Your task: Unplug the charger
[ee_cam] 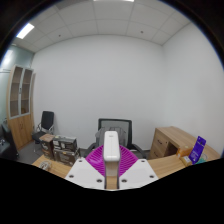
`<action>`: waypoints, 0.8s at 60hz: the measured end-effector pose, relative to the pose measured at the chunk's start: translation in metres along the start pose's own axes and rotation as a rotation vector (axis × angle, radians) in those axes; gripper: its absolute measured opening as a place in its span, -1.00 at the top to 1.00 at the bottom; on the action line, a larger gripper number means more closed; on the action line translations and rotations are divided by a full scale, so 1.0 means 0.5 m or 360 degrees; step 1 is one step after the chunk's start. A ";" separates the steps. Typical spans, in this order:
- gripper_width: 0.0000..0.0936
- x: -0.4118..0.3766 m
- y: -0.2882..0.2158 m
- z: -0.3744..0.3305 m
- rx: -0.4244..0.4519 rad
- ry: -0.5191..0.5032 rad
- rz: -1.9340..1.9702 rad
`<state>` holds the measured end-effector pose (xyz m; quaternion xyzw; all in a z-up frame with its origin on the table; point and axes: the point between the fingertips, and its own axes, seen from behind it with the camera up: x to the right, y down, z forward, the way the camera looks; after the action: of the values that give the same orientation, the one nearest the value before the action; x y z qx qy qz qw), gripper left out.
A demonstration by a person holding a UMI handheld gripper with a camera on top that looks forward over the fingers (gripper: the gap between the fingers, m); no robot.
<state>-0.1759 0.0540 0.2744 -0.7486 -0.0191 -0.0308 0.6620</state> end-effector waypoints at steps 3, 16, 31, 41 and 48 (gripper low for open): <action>0.72 0.026 -0.005 0.010 -0.0009 0.0003 0.0072; 0.72 0.146 0.249 0.047 -0.0382 0.0062 0.0335; 0.59 0.199 0.483 0.051 -0.0644 -0.0076 0.0699; 0.06 0.270 0.527 0.037 -0.0765 -0.0063 0.0779; -0.35 0.323 0.560 0.022 -0.0838 0.0000 0.0744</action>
<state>0.0046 0.0284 0.0076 -0.8778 0.1614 0.1178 0.4353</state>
